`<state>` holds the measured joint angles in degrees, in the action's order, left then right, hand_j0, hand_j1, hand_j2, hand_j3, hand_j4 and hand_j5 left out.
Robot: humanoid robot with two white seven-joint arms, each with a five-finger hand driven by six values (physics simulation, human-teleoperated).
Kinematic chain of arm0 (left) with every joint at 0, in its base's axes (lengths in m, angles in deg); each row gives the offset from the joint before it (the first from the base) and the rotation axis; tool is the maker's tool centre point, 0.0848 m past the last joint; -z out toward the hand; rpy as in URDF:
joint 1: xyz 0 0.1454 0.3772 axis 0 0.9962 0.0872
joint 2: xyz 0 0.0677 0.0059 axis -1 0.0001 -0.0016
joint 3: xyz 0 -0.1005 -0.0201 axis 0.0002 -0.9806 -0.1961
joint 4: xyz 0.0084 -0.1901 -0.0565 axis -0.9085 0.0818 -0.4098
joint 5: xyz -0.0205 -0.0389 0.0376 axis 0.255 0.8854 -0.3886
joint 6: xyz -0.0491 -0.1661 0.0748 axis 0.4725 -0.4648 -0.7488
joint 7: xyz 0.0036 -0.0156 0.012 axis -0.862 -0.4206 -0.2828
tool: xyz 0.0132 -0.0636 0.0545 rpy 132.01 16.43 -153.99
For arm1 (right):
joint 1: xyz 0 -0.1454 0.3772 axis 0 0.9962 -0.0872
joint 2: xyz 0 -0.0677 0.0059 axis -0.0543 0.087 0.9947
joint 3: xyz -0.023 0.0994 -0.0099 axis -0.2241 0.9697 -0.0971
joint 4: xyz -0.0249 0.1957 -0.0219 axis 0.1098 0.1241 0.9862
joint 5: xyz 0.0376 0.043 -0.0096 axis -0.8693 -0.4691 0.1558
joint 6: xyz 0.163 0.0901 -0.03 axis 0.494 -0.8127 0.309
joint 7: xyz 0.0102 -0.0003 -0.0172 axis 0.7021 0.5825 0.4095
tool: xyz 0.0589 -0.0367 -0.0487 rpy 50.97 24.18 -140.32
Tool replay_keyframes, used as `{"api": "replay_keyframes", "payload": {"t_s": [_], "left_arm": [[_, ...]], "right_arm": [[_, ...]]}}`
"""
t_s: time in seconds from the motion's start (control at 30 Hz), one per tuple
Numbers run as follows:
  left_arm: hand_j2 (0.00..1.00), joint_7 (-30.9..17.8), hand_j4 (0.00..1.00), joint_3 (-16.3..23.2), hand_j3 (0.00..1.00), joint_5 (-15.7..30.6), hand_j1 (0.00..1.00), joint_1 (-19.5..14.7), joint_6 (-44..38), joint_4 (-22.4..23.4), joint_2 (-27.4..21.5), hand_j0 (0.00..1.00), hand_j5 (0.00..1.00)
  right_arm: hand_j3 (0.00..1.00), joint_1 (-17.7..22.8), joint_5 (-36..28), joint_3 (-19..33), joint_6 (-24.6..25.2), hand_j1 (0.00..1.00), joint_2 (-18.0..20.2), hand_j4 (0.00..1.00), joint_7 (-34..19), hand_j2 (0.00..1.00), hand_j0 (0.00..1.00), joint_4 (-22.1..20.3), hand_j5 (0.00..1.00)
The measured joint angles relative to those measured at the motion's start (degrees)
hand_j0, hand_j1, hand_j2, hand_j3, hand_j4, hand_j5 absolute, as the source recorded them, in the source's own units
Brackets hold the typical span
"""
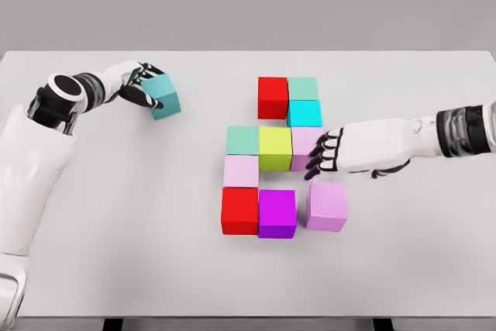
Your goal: Assemble the squares on the desktop into the number 2
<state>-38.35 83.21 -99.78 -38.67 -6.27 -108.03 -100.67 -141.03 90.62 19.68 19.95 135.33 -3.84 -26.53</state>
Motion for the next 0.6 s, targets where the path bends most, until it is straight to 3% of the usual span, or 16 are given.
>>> {"api": "replay_keyframes", "payload": {"t_s": [0.17,0.27,0.43,0.6], "left_arm": [[0.59,0.0,0.59,-0.2,0.59,0.0,0.59,-0.1,0.0,0.0,0.0,0.59,0.59],[0.54,0.0,0.54,-0.4,0.54,0.0,0.54,-0.2,0.0,-0.1,0.0,0.54,0.54],[0.44,0.0,0.44,-0.4,0.44,0.0,0.44,-1.0,0.0,-0.2,0.5,0.44,0.44],[0.39,-0.1,0.39,-0.3,0.39,-0.1,0.39,-1.3,0.0,-0.5,0.8,0.39,0.39]], "right_arm": [[1.0,0.7,-2.3,0.6,0.0,1.0,8.1,1.0,0.0,1.0,1.0,0.1,1.0],[1.0,0.7,-2.4,-1.8,0.0,1.0,10.4,1.0,0.0,1.0,1.0,0.2,1.0],[1.0,0.8,-2.3,-4.9,0.0,1.0,11.0,1.0,0.0,1.0,1.0,1.5,1.0],[1.0,0.7,0.3,-6.6,0.0,1.0,9.1,1.0,0.0,1.0,1.0,1.3,1.0]]}}
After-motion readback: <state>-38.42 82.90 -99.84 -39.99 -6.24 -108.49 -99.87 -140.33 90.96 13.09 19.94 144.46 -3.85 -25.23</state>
